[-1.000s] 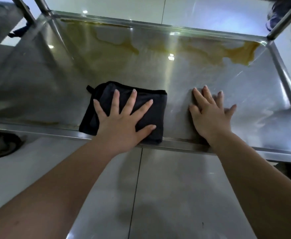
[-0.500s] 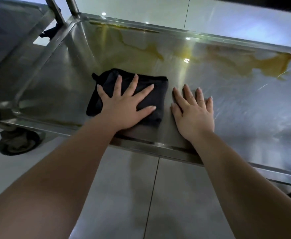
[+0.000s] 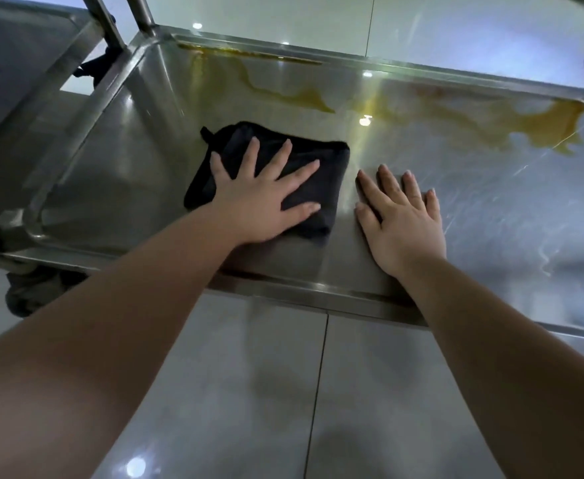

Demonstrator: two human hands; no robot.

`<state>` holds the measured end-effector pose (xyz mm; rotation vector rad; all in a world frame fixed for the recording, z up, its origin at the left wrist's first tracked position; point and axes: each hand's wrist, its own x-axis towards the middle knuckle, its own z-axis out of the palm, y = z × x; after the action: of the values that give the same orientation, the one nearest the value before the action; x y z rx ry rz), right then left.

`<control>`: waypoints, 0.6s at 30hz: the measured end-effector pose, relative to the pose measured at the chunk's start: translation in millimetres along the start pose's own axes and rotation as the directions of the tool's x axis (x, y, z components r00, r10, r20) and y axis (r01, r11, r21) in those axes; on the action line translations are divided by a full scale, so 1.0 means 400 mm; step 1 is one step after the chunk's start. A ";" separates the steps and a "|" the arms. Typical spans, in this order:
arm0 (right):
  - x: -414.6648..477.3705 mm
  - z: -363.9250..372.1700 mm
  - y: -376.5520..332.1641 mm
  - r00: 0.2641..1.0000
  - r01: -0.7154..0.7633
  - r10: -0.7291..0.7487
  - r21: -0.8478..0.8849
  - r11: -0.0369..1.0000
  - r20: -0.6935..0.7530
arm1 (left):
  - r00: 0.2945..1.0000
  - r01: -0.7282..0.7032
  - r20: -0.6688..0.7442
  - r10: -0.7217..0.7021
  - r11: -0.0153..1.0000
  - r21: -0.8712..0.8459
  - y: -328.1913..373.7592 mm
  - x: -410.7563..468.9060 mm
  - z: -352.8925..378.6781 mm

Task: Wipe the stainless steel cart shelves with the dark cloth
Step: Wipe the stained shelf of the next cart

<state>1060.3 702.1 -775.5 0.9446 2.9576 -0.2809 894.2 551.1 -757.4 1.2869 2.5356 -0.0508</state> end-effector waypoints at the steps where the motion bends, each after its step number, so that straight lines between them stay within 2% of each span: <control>1: 0.002 -0.001 0.000 1.000 0.000 0.000 -0.003 1.000 0.003 | 1.000 -0.010 -0.001 0.010 1.000 0.008 -0.009 -0.049 0.014; 5: 0.001 -0.006 -0.004 1.000 -0.003 0.003 -0.019 1.000 0.012 | 1.000 0.014 -0.010 -0.013 0.999 0.044 -0.033 -0.177 0.050; 12: 0.029 -0.022 -0.044 0.992 -0.071 0.070 0.006 0.997 0.109 | 0.996 0.061 -0.063 -0.059 0.997 0.036 -0.037 -0.195 0.066; 18: 0.033 0.004 -0.053 0.996 -0.081 0.083 -0.039 0.996 0.033 | 0.995 0.037 -0.094 -0.035 0.999 0.020 -0.045 -0.184 0.076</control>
<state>1037.5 692.4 -774.7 1.0424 2.8738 -0.2351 928.3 477.7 -767.8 1.2801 2.6449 -0.0266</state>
